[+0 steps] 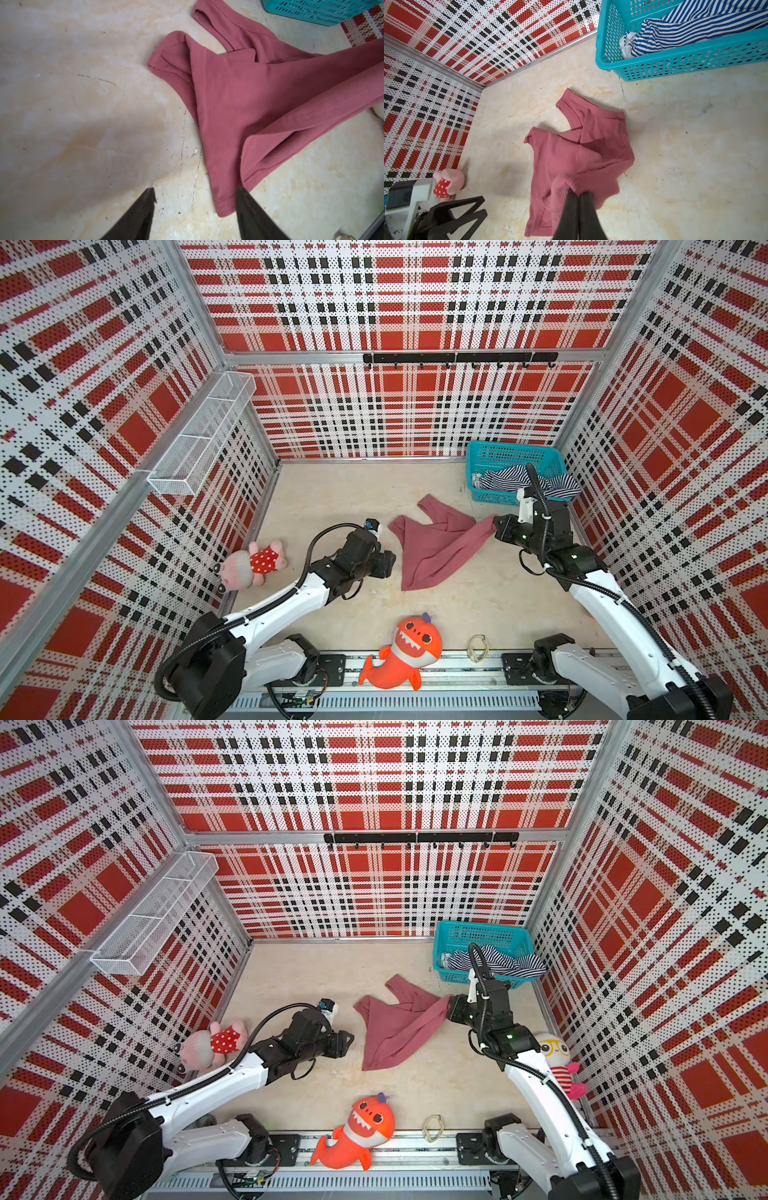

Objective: Fold and stack tank tops
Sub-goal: Smooth out the tank top at the center of the table.

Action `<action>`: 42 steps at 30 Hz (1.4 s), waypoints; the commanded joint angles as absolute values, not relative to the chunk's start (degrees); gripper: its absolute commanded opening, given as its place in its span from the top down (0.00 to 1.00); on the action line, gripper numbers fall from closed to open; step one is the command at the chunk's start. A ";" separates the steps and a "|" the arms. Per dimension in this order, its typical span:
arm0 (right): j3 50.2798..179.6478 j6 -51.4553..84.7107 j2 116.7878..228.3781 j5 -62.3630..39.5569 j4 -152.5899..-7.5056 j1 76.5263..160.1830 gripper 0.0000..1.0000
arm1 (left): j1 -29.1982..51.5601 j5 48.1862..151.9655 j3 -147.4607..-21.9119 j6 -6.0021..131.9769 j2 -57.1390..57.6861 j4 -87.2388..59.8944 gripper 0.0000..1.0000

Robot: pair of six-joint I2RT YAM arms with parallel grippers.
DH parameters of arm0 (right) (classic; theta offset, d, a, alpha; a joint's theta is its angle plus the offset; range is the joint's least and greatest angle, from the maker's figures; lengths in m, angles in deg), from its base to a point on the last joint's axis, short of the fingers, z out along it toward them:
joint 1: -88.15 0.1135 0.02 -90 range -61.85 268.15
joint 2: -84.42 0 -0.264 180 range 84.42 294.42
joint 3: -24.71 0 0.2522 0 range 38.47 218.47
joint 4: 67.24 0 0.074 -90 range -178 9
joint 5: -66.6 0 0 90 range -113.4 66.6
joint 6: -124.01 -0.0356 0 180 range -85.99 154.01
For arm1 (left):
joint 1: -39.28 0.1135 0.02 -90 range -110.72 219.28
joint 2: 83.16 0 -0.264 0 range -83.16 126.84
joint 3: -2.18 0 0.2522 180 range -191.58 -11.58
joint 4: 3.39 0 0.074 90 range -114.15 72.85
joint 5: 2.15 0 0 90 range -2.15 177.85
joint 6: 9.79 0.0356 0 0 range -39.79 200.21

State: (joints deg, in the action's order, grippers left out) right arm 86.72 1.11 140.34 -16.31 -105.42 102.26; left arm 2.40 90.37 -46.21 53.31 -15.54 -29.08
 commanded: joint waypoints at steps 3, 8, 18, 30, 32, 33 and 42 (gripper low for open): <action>87.96 3.58 139.63 -19.30 -106.76 102.11 1.00 | -1.59 101.86 -42.59 44.10 -10.61 -26.45 0.51; 87.52 3.78 139.70 -19.71 -106.81 102.06 1.00 | -3.00 104.39 -40.91 41.99 -7.76 -26.15 0.53; 86.72 4.03 138.91 -20.33 -107.91 102.12 1.00 | -3.61 102.46 -42.34 39.98 -1.81 -21.38 0.52; 86.90 4.72 139.61 -20.64 -107.90 102.12 1.00 | -5.87 99.10 -45.47 37.95 2.59 -24.79 0.59; 87.24 4.83 139.62 -20.92 -108.24 102.08 1.00 | -7.17 98.81 -46.49 37.93 4.11 -25.21 0.60; 87.33 4.92 139.53 -21.09 -108.43 102.13 1.00 | -7.76 98.22 -47.01 38.10 4.91 -25.78 0.62; 87.71 5.36 138.65 -21.74 -109.65 102.06 1.00 | -7.96 92.68 -51.67 42.02 7.30 -31.13 1.00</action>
